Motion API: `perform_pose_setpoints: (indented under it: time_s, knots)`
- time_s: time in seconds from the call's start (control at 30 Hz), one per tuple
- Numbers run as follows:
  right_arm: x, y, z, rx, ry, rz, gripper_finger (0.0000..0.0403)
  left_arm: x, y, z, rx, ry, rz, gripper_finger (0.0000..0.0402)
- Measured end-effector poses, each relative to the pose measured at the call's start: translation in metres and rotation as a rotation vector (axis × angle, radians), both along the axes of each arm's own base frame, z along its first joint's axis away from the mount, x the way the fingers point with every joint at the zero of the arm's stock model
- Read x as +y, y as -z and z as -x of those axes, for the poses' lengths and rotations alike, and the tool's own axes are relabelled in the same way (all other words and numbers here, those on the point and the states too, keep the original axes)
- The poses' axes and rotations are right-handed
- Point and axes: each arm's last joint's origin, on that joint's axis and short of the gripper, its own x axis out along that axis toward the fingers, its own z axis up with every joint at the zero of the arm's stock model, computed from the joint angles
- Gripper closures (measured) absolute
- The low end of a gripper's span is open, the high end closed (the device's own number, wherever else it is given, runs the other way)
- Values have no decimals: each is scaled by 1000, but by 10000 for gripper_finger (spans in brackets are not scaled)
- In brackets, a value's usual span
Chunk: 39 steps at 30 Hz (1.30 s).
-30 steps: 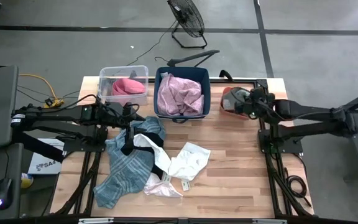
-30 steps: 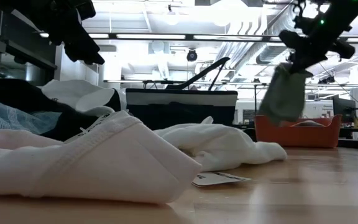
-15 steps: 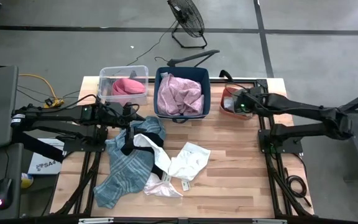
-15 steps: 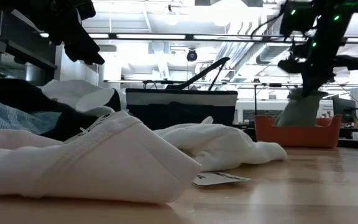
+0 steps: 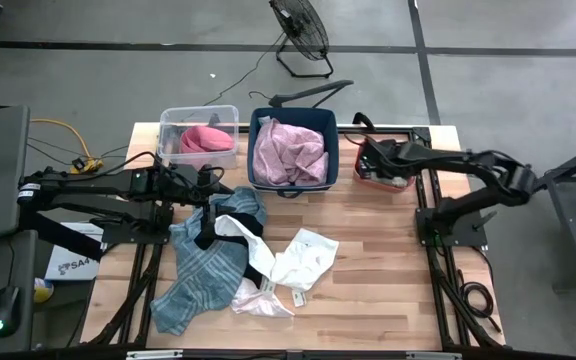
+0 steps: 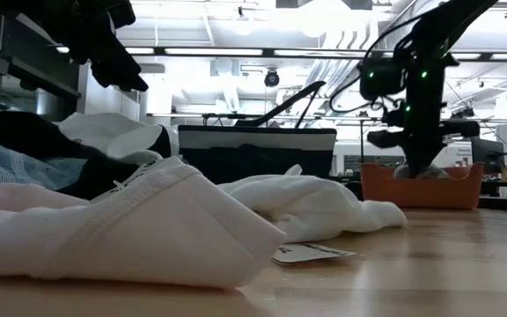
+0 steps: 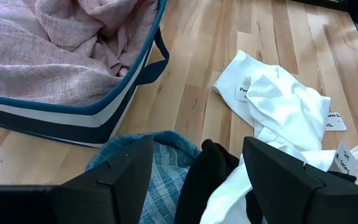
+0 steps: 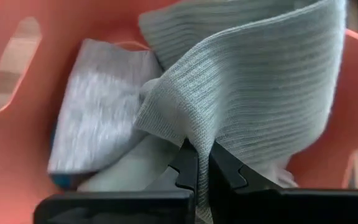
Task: Pick & Place Cloths
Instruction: Put the dark gray sock into the orange bin
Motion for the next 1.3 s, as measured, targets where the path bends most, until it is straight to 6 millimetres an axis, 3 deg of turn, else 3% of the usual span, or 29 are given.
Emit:
perform_pose_setpoints:
  time_s: [0.33, 0.57, 0.77, 1.03, 1.3]
  knots:
    - [-27, 26, -6, -12, 16, -45, 396, 0, 1, 0, 8, 3, -4, 158]
    - [-29, 28, -7, -22, 7, -54, 357, 0, 1, 0, 7, 3, -4, 158]
    - [-27, 16, -5, -52, -32, -21, 295, 0, 1, 0, 8, 3, -5, 158]
    - [-14, -15, -1, -158, -73, 63, 194, 0, 1, 0, 7, 2, -4, 158]
    - [-12, -40, 11, -152, 23, 284, 172, 0, 0, 0, 7, 4, -12, 158]
